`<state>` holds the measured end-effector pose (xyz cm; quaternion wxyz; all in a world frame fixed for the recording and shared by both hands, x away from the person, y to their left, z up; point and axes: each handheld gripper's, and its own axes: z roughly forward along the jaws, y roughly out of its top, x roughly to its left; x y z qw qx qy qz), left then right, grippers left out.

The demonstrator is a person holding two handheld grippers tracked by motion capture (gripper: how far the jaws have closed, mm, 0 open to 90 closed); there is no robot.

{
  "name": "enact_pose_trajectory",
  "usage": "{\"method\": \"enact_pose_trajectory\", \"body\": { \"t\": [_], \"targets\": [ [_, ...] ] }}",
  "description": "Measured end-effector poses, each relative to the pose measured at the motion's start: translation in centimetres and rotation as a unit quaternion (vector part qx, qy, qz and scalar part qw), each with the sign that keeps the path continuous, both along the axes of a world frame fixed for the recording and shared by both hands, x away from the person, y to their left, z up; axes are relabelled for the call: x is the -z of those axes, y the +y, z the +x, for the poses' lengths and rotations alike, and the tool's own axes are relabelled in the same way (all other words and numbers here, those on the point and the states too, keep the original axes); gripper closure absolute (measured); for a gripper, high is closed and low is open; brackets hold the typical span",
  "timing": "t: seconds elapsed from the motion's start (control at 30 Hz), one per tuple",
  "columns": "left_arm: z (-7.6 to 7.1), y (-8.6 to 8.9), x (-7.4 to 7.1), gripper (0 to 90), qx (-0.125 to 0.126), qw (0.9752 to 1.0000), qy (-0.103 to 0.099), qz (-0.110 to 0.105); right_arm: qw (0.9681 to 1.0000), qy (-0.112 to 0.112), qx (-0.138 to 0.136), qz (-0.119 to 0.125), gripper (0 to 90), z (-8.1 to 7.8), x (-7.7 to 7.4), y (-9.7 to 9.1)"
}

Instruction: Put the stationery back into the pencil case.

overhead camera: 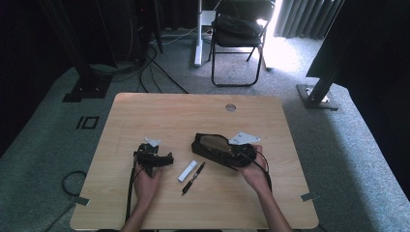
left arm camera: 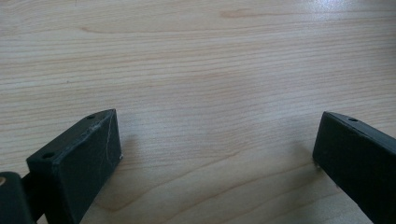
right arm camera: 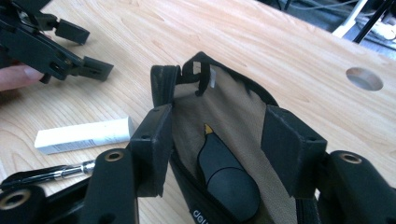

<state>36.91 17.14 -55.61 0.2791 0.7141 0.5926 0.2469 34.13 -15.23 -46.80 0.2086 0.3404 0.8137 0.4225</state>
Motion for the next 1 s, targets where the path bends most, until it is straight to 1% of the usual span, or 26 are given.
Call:
{"method": "enact_pose_trajectory", "body": {
  "t": [0.27, 0.6, 0.73, 0.8, 0.9, 1.0],
  "targets": [
    [0.0, 0.0, 0.0, 1.2, 0.000, 1.0000, 0.000, 0.000, 0.9999, -0.013, -0.006, 0.006, 45.7, -1.3, -0.2, 0.3],
    [0.0, 0.0, 0.0, 1.2, 0.000, 1.0000, 0.000, 0.000, 0.9997, -0.007, -0.021, 0.005, 46.0, -2.2, 0.7, 1.6],
    [0.0, 0.0, 0.0, 1.3, 0.000, 1.0000, 0.000, 0.000, 0.9996, -0.008, -0.028, 0.004, 47.0, -2.6, 0.9, 2.1],
    [0.0, 0.0, 0.0, 1.2, 0.000, 1.0000, 0.000, 0.000, 0.9995, -0.012, -0.028, 0.005, 47.7, -2.7, 0.9, 2.3],
    [0.0, 0.0, 0.0, 1.3, 0.000, 1.0000, 0.000, 0.000, 0.9995, -0.016, -0.023, 0.014, 50.4, -3.0, 1.1, 2.8],
    [0.0, 0.0, 0.0, 1.3, 0.000, 1.0000, 0.000, 0.000, 0.9995, -0.020, -0.019, 0.015, 52.2, -3.1, 1.3, 3.1]
  ]
}}
